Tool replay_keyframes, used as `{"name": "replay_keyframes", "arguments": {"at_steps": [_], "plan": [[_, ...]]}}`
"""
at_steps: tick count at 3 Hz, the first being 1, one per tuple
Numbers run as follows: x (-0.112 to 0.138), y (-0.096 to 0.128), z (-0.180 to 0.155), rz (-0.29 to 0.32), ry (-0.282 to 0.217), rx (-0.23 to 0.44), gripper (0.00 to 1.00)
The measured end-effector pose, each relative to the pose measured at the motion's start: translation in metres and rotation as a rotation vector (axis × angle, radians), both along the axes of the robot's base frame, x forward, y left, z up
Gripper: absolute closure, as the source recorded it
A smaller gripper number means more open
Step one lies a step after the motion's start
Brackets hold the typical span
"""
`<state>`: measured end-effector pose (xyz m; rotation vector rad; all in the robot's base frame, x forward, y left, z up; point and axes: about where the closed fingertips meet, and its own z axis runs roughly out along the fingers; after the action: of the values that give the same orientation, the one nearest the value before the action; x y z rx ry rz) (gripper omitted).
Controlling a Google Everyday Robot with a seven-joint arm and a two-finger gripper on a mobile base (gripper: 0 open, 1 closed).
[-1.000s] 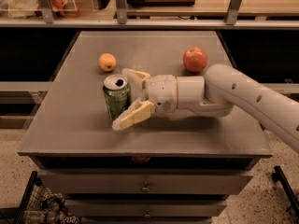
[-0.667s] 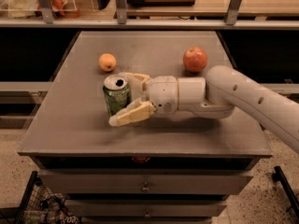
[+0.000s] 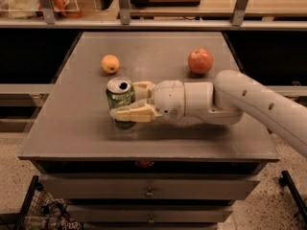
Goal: Knock green can over
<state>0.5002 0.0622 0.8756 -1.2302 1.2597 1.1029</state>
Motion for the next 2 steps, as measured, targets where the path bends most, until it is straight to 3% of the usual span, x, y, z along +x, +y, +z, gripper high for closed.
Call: {"name": "replay_keyframes", "arguments": {"at_steps": [1,2], "plan": [[-0.002,-0.002,0.002,0.011,-0.033,-0.019,0.87],[0.006,-0.016,0.016,0.029,-0.131,-0.084,1.0]]}}
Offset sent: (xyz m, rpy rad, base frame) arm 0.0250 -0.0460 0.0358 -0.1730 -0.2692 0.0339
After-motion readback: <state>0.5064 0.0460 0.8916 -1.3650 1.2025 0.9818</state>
